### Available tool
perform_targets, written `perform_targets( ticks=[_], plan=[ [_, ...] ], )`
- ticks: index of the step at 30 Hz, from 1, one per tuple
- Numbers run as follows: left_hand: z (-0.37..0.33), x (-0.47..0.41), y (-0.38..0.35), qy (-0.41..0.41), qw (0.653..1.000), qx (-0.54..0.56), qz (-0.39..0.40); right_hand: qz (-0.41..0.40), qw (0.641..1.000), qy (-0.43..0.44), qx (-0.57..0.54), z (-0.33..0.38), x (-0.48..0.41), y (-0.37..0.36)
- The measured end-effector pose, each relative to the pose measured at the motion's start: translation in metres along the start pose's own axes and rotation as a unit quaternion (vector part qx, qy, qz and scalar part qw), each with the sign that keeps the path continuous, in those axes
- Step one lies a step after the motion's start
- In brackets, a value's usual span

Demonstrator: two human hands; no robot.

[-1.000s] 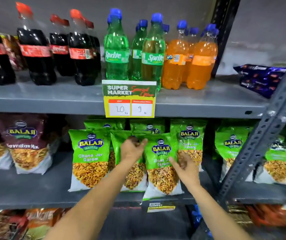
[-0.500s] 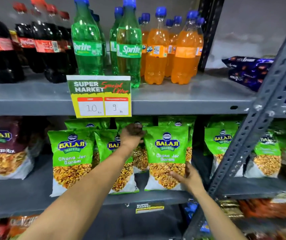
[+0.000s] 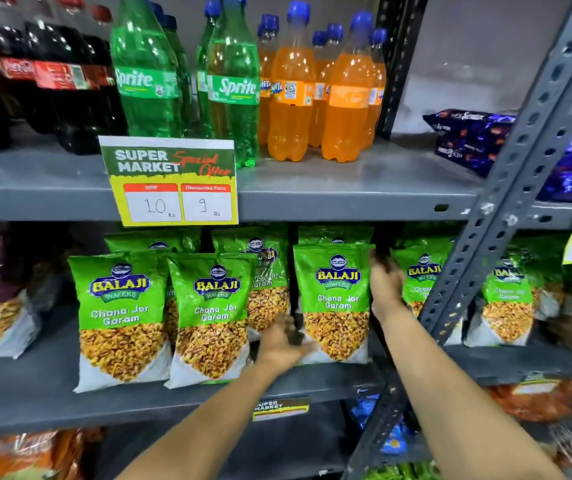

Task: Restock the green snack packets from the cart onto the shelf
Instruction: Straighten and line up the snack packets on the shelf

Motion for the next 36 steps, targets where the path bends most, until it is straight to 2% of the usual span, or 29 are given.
perform_targets(
  ticks=[3,8,9,11,13,15,17,19,20,23,26,29,32,34,36],
  plan=[
    [0.007,0.003,-0.015,-0.002,0.999,-0.048,0.026,0.020,0.999,-0.044,0.023,0.005,-0.013,-0.017],
    [-0.002,-0.001,-0.021,0.003,0.994,-0.105,0.014,-0.029,0.997,-0.042,-0.059,0.012,-0.024,-0.015],
    [-0.002,-0.001,-0.021,0.006,0.994,-0.109,0.012,-0.040,0.998,-0.020,-0.036,0.012,-0.026,-0.014],
    [-0.001,0.000,-0.022,0.009,0.994,-0.112,0.009,-0.070,0.985,0.065,0.142,0.024,-0.026,-0.015],
    [0.001,0.002,-0.023,0.009,0.994,-0.109,0.009,-0.044,0.921,0.130,0.365,0.045,-0.017,-0.030],
    [0.002,0.003,-0.023,0.009,0.994,-0.107,0.009,0.065,0.848,0.134,0.509,0.061,-0.001,-0.055],
    [0.002,0.003,-0.023,0.014,0.995,-0.099,0.013,0.203,0.783,0.170,0.564,0.067,0.015,-0.081],
    [0.001,0.003,-0.022,0.021,0.995,-0.098,0.020,0.299,0.736,0.198,0.574,0.065,0.024,-0.097],
    [0.001,0.004,-0.023,0.025,0.994,-0.100,0.024,0.321,0.729,0.195,0.572,0.064,0.023,-0.101],
    [-0.001,0.003,-0.022,0.035,0.992,-0.115,0.026,0.342,0.744,0.177,0.546,0.063,0.018,-0.102],
    [-0.004,0.002,-0.019,0.039,0.990,-0.136,0.022,0.295,0.750,0.257,0.533,0.060,0.016,-0.101],
    [-0.006,0.003,-0.020,0.034,0.987,-0.153,0.021,0.275,0.737,0.280,0.550,0.047,0.016,-0.103],
    [-0.019,0.013,-0.011,-0.007,0.981,-0.193,0.009,0.236,0.737,0.311,0.552,0.043,0.024,-0.108],
    [-0.030,0.024,0.010,-0.050,0.970,-0.235,-0.027,0.201,0.740,0.373,0.522,0.041,0.039,-0.113],
    [-0.039,0.041,0.042,-0.105,0.955,-0.265,-0.081,0.212,0.747,0.417,0.473,0.034,0.057,-0.120]
  ],
)
Point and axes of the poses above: each hand's wrist, its own x-axis away from the middle knuckle, its own y-axis out of the back of the hand, z = x × y, the point moved 4 cm from there along -x, towards the middle knuckle, and after that the axes turned 7 degrees about -y, right-handed, at the moved point
